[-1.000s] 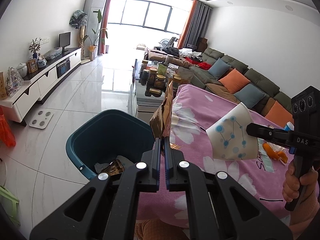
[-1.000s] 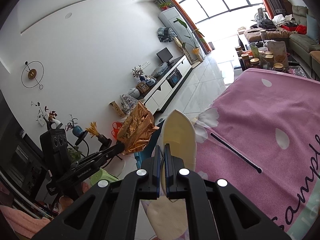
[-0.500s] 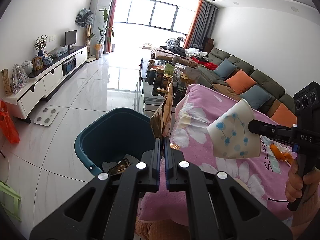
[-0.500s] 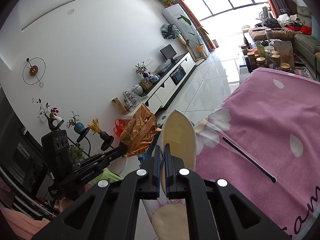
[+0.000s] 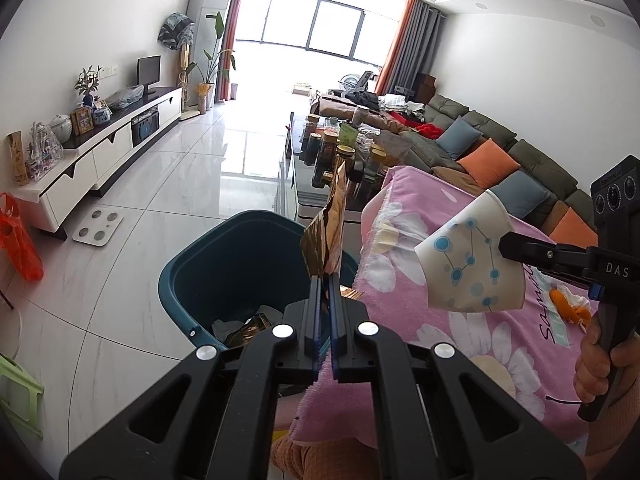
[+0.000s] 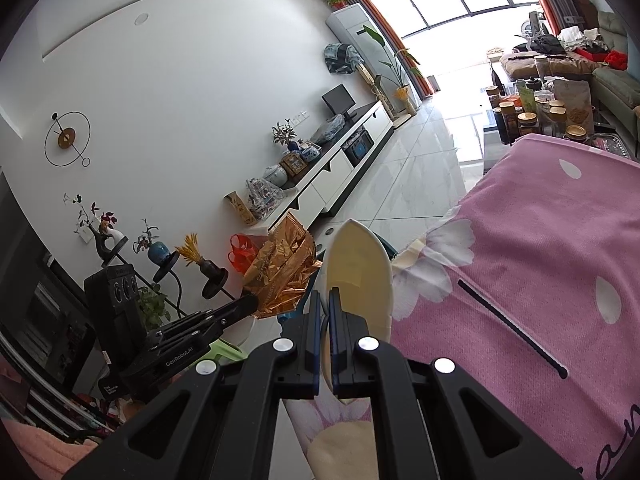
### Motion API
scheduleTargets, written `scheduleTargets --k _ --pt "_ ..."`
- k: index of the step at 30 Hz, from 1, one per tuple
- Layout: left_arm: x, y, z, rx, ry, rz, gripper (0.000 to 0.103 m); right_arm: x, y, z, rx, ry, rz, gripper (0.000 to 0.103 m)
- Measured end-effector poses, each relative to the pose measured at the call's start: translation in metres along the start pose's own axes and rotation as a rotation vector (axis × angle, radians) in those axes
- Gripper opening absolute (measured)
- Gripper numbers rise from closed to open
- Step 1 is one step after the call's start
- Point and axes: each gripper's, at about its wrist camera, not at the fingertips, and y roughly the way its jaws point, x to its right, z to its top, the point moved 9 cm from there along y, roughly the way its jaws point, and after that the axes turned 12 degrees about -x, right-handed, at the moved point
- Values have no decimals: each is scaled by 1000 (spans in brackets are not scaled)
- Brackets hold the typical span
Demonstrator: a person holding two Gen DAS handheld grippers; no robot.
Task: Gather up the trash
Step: 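Carry the brown scrap and paper cup over the teal bin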
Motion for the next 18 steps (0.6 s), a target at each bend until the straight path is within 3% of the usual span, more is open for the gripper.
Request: scheduleTargets --k 18 --pt "-3 25 7 -25 -29 30 4 -15 27 11 -33 -14 16 3"
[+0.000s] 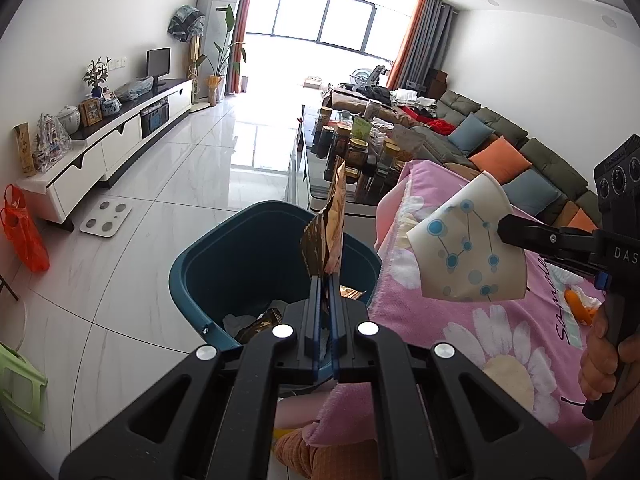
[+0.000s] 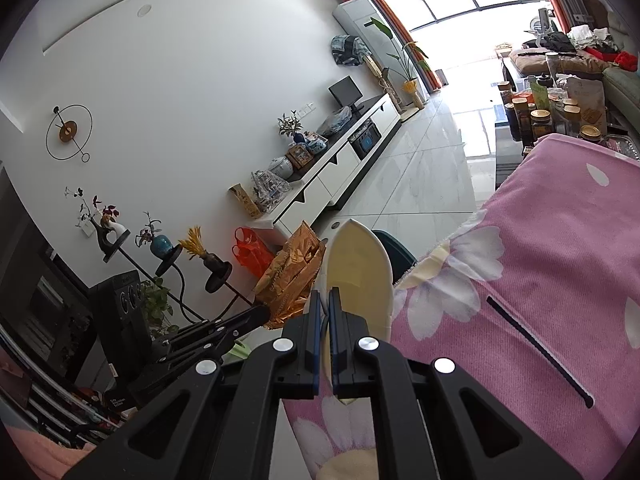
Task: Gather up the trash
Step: 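Carry the brown scrap and paper cup over the teal bin, then open both tools to drop the scrap and paper cup into the bin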
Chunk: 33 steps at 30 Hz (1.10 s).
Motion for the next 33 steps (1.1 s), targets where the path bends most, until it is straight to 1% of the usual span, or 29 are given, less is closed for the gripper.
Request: scheduleTargets --k 33 --pt "-26 23 -10 -38 -42 32 4 1 44 13 -60 26 -9 3"
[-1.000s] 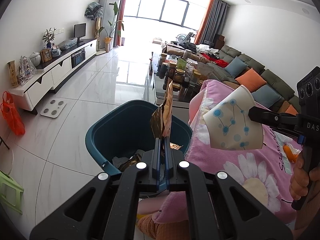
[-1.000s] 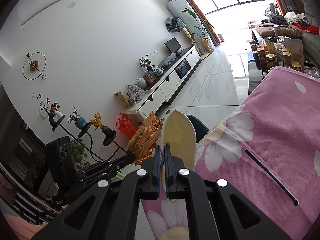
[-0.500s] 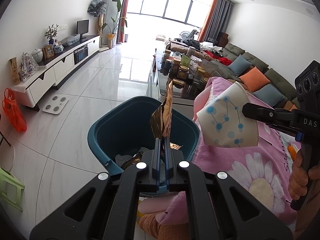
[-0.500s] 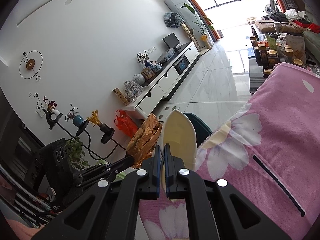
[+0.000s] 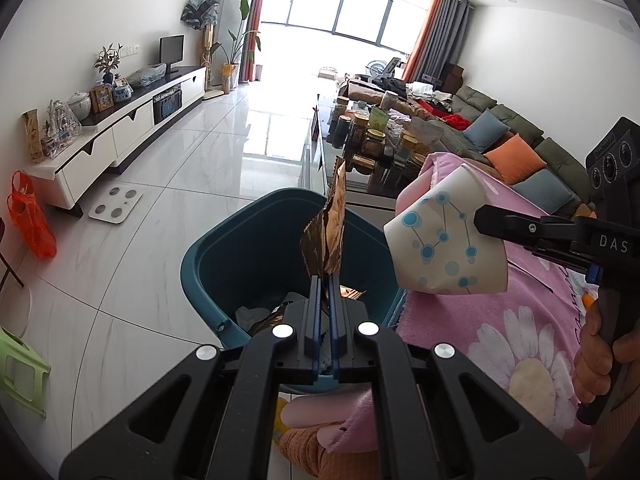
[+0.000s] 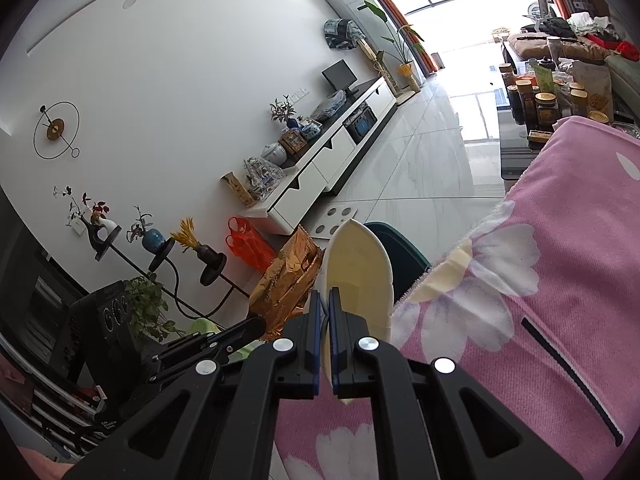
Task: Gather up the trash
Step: 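Open both tools to drop the scrap and paper cup into the bin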
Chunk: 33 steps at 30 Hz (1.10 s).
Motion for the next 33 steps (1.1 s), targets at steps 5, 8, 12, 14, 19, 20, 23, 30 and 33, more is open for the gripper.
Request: scheduleTargets --k 5,8,12,14,19,20,23,30,33 --pt "-3 6 0 -11 -8 7 4 -3 9 4 -11 2 -10 3" --pt "-4 12 1 -22 -15 11 4 -5 17 6 -20 -1 -23 3" --pt "-5 20 2 -32 -21 16 4 -6 29 10 -38 1 -38 3" --pt "-6 24 4 -38 -26 17 5 -7 35 11 -48 2 -43 3" --pt "-6 38 8 -53 -47 9 7 -6 47 15 -63 14 -54 6" --pt "-6 40 9 -57 -49 8 7 -5 49 15 -66 18 -56 6" --pt "-7 48 10 -66 -55 5 13 -3 53 15 -72 28 -62 8" --pt "4 45 9 -39 -40 -5 24 -1 49 8 -74 19 -69 11" --pt "7 37 8 -17 -23 -18 33 -4 42 5 -64 3 -75 17"
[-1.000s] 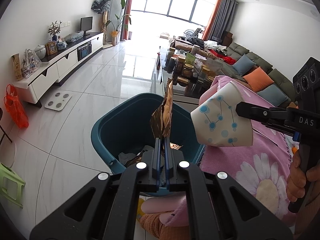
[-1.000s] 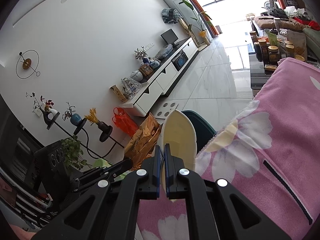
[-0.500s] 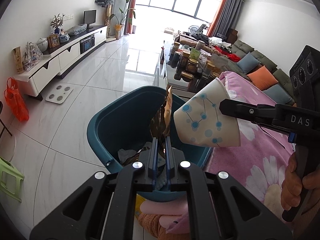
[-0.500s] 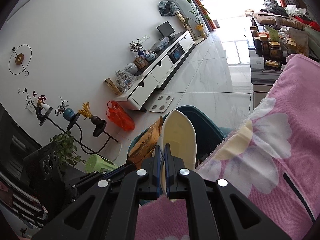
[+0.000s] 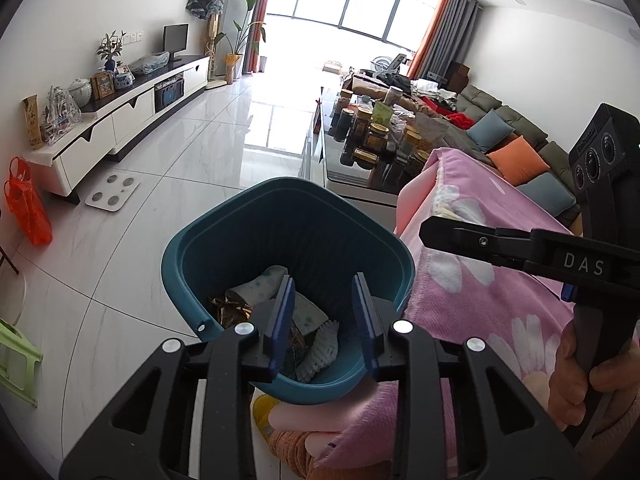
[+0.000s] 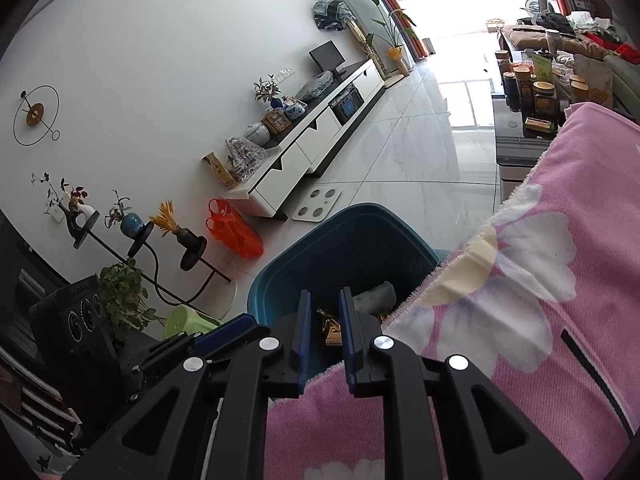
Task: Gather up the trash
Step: 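Open both tools to drop the scrap and paper cup into the bin, then move both tools back over the tissue and orange peels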
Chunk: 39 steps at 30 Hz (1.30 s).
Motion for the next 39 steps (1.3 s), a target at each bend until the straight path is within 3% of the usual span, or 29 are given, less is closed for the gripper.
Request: scheduleTargets --k 4,7,11,14,19,29,39 --pt "9 -16 -3 32 23 -18 42 -6 -14 -8 16 -45 -16 20" --pt "16 -30 -6 57 39 -35 53 -6 -30 -17 43 -64 -24 28" --pt "32 -47 -13 88 80 -64 73 1 -58 -34 83 -74 -39 32" --pt "54 -55 -21 98 133 -99 79 13 -81 -49 118 -60 -70 37" --pt "105 -60 -32 99 240 -172 82 47 -121 -77 165 -1 -137 40" --pt "218 -45 -64 23 417 -323 82 120 -200 -140 257 162 -306 42" --pt "309 -27 -91 -53 569 -403 80 195 -276 -197 351 346 -469 42"
